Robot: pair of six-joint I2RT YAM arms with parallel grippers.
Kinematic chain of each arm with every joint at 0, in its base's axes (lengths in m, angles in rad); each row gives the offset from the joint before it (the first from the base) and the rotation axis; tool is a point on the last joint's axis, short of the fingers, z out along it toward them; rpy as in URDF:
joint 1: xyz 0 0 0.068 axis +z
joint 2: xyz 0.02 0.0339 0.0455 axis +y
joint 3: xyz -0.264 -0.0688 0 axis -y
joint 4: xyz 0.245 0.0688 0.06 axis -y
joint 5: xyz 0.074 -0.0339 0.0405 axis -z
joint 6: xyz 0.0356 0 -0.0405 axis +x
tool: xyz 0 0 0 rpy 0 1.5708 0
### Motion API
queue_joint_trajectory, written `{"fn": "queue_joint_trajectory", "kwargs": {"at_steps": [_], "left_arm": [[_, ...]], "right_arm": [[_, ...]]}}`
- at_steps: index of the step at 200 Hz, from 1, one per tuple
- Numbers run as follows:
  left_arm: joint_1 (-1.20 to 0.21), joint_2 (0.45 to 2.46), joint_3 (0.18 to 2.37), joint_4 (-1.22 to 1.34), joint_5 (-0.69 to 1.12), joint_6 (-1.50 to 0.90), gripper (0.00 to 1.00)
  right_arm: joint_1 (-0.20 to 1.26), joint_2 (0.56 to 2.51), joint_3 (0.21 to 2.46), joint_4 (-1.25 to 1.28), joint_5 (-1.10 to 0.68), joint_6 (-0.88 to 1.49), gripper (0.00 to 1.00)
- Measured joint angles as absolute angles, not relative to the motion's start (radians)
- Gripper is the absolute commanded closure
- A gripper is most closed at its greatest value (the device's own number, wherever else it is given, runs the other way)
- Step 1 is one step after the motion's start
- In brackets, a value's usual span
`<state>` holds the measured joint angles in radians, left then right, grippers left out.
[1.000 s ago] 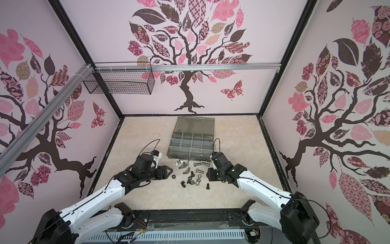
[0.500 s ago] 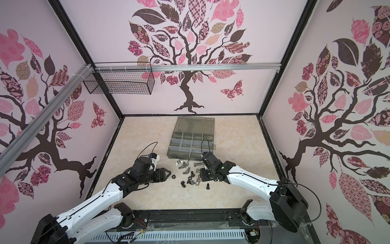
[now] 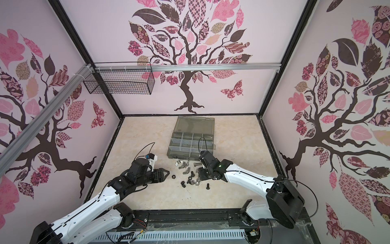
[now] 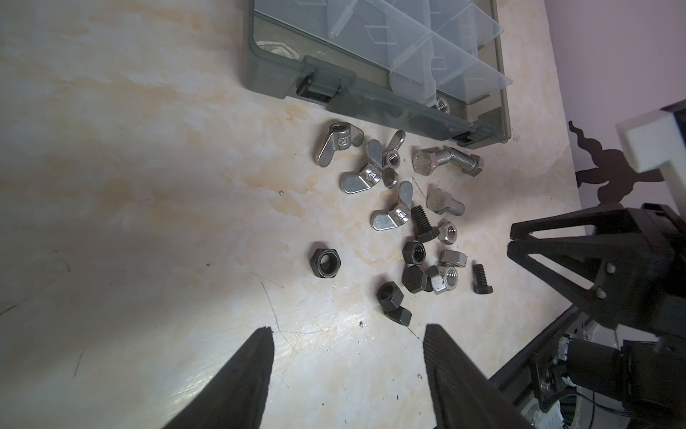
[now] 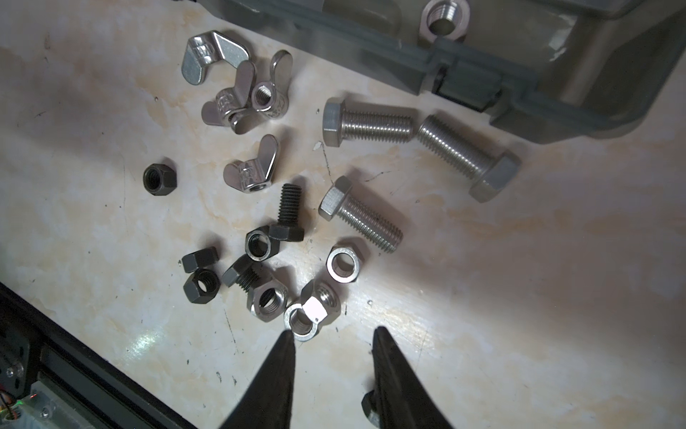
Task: Sort the screws and nuts into containers
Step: Pick up the nut from the center of the table.
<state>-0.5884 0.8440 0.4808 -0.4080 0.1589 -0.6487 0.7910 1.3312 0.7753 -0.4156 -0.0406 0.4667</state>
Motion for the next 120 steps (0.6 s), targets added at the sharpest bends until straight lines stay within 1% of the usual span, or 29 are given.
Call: {"fn": "queue_joint_trajectory", "kwargs": {"at_steps": [53, 120], "left_arm": [[-0.588, 0.816, 0.467, -0.419, 0.147, -0.661, 0.32], [-0.588, 0.793, 0.467, -0.440, 0.146, -0.681, 0.32]], "right_arm": [[0.812, 1.373, 0.775, -0.411, -0.041, 0.452, 0.66], [0.863, 1.458, 0.785, -0.399, -0.041, 0.437, 0.67]]}}
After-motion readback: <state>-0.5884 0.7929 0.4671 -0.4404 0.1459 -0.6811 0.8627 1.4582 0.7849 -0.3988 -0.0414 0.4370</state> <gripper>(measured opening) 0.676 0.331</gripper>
